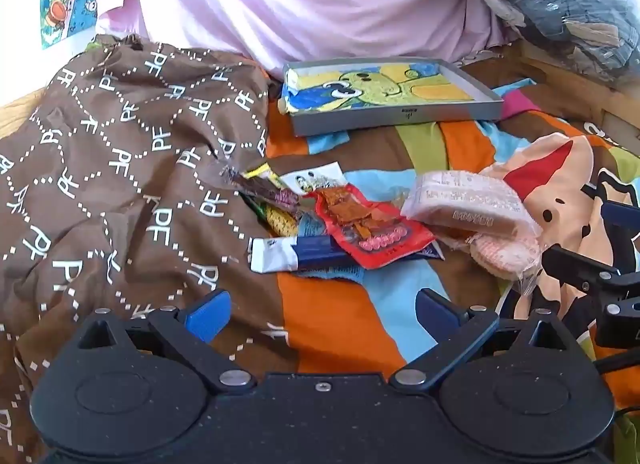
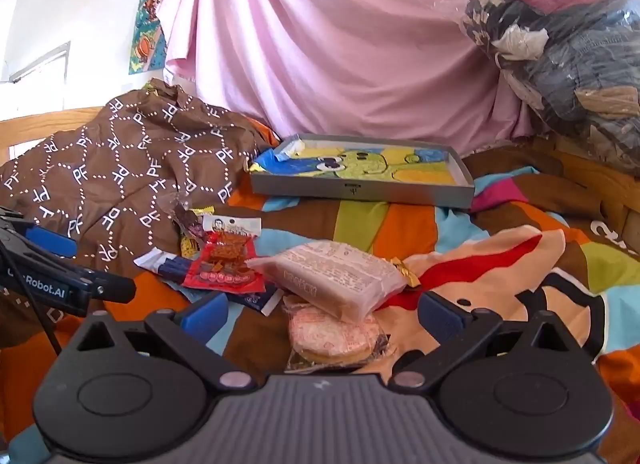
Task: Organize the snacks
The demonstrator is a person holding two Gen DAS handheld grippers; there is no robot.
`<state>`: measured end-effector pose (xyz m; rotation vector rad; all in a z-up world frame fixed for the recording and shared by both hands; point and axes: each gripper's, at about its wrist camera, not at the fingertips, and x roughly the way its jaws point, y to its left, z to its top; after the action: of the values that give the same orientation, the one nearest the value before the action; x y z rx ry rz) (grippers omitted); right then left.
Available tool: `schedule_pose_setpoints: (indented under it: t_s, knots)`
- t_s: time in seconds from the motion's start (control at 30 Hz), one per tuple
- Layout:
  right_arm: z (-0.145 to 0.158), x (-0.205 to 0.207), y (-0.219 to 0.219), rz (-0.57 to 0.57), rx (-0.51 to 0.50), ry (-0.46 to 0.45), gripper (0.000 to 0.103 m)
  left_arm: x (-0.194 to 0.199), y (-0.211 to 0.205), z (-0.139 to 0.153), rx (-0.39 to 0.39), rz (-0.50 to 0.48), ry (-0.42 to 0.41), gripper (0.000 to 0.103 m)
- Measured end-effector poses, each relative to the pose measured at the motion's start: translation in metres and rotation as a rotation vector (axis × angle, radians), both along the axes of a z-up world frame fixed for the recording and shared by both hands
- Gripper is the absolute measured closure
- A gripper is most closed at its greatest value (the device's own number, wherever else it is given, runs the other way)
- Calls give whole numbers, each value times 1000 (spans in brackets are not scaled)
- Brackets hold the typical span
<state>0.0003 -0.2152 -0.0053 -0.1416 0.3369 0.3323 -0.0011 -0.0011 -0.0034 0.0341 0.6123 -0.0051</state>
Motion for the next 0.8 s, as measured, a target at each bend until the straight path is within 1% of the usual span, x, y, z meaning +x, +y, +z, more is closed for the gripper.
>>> schedule_pose_setpoints:
  t_s: [0.03, 0.23, 0.27, 0.5, 0.8]
  knots:
    - [0, 0, 0, -2, -1, 2, 0, -1, 2, -4, -3, 4, 0, 4]
    - [2, 0, -3, -7, -3, 13, 0, -5, 1, -3, -4, 9, 4, 4]
    - [3, 0, -2, -8, -4, 17, 0, 2, 3, -2, -5, 10, 16, 4]
    - [3, 2, -3, -17, -3, 29, 0, 5, 2, -6, -3, 29, 45, 4]
    - [4, 0, -3, -12, -4, 27, 0, 5, 2, -7, 0, 31, 50, 4]
